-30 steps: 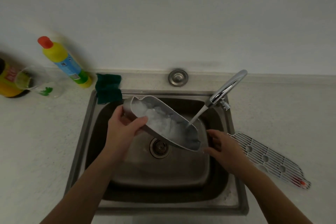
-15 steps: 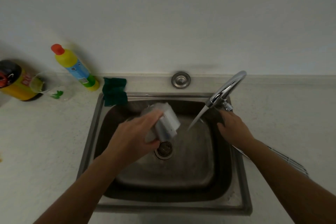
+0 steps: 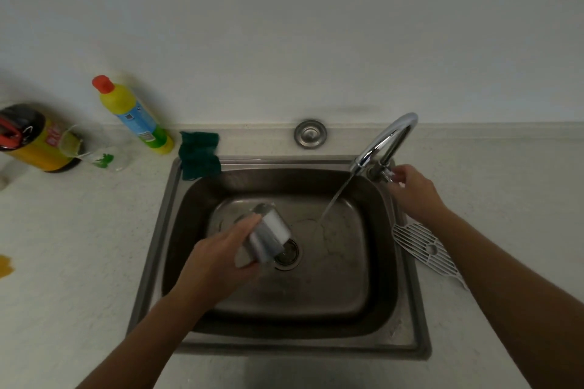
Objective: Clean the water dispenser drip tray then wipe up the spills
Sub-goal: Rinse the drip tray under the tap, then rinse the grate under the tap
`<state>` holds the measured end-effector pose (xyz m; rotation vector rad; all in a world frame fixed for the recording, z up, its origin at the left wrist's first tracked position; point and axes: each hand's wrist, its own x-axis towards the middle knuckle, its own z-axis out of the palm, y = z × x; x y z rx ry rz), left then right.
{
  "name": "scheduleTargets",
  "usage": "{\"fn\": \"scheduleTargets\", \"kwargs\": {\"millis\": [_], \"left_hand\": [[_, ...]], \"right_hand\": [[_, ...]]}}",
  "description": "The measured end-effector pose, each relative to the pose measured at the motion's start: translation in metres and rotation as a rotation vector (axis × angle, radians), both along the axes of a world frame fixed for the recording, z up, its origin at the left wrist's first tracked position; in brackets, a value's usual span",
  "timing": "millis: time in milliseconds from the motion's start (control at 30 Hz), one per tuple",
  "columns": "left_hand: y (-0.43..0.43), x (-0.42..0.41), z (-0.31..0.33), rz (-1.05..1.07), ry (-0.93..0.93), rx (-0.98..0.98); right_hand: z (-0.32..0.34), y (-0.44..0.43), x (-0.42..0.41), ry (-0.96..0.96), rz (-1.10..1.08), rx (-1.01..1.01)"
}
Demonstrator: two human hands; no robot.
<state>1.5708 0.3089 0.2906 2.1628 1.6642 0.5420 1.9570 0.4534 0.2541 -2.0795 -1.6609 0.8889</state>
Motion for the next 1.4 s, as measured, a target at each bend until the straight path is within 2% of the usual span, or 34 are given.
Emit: {"fn": "scheduleTargets", "kwargs": {"millis": [67,133,233,267,367,467,633,800,867,900,933,1000,1100,1200,1267,1333,1400], "left_hand": [[-0.005,-0.001,0.005,0.209,-0.161,-0.009],[-0.010,-0.005,0.008,0.386,-0.423,-0.046],[-0.018,-0.012,0.014,0.601,-0.763,-0.088],[-0.021,-0.014,0.013,0.662,-0.853,-0.115],[-0.032,-0.023,0.005,0.863,-1.094,-0.228],[-0.044,-0.029,-0.001,1.001,-1.311,-0.303],[-0.058,-0.046,-0.009,1.097,-1.433,-0.235],[-0.066,-0.088,-0.004,1.139,-1.621,-0.198],[-0.069,-0.110,0.001,1.200,-1.820,-0.173],[-0.068,-0.121,0.003,1.237,-1.964,-0.127],[-0.068,-0.132,0.004,1.276,-2.030,-0.072],[-0.068,-0.147,0.000,1.321,-1.955,0.041],[-0.068,-0.167,-0.018,1.319,-2.124,0.100],[-0.074,-0.183,-0.033,1.340,-2.065,0.112],[-0.078,-0.189,-0.036,1.374,-1.884,0.123],[-0.075,-0.198,-0.042,1.521,-1.868,0.155],[-0.078,-0.205,-0.048,1.642,-1.677,0.101]], "right_hand": [[0.003,0.002,0.003,-0.019,0.039,0.013],[0.004,-0.005,0.005,-0.098,0.204,-0.034],[0.003,-0.022,0.010,-0.380,0.521,-0.327],[0.002,-0.028,0.012,-0.503,0.592,-0.369],[-0.005,-0.041,0.015,-0.739,0.713,-0.315],[-0.009,-0.044,0.012,-0.770,0.714,-0.279],[0.016,-0.038,0.000,-0.569,0.663,-0.296],[0.071,-0.047,-0.049,-0.349,0.721,-0.067],[0.094,-0.056,-0.075,-0.186,0.714,0.058],[0.104,-0.062,-0.086,-0.112,0.684,0.112],[0.112,-0.067,-0.096,-0.041,0.634,0.161],[0.121,-0.079,-0.109,0.078,0.506,0.238],[0.115,-0.097,-0.114,0.173,0.361,0.201],[0.088,-0.118,-0.109,0.333,0.112,-0.007],[0.075,-0.133,-0.107,0.475,-0.080,-0.137],[0.068,-0.144,-0.108,0.596,-0.249,-0.240],[0.062,-0.153,-0.114,0.661,-0.358,-0.284]]}}
